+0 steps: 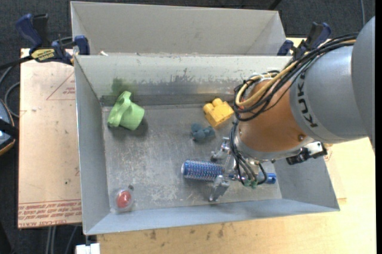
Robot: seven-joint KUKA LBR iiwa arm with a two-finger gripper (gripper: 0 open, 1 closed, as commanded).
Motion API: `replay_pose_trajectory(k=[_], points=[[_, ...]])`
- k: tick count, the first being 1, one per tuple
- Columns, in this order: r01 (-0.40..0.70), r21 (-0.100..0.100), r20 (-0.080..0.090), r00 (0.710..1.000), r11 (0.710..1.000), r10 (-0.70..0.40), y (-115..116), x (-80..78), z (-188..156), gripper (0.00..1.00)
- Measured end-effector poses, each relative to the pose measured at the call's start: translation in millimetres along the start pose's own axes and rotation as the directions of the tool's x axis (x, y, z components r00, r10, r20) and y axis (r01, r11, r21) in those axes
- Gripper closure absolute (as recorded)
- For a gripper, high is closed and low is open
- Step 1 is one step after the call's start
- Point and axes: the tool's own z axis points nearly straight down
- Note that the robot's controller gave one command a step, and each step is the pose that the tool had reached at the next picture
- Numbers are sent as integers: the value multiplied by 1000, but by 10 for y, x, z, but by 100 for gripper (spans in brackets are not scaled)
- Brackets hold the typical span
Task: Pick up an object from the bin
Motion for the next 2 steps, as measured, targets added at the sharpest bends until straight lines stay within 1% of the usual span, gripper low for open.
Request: replay_pose_trajectory(k=[1, 2], points=[[0, -3, 5, 1000, 1000, 0, 16, -16, -24, 100], [-62, -3, 9, 998, 998, 62, 61, -24, -1431, 100]])
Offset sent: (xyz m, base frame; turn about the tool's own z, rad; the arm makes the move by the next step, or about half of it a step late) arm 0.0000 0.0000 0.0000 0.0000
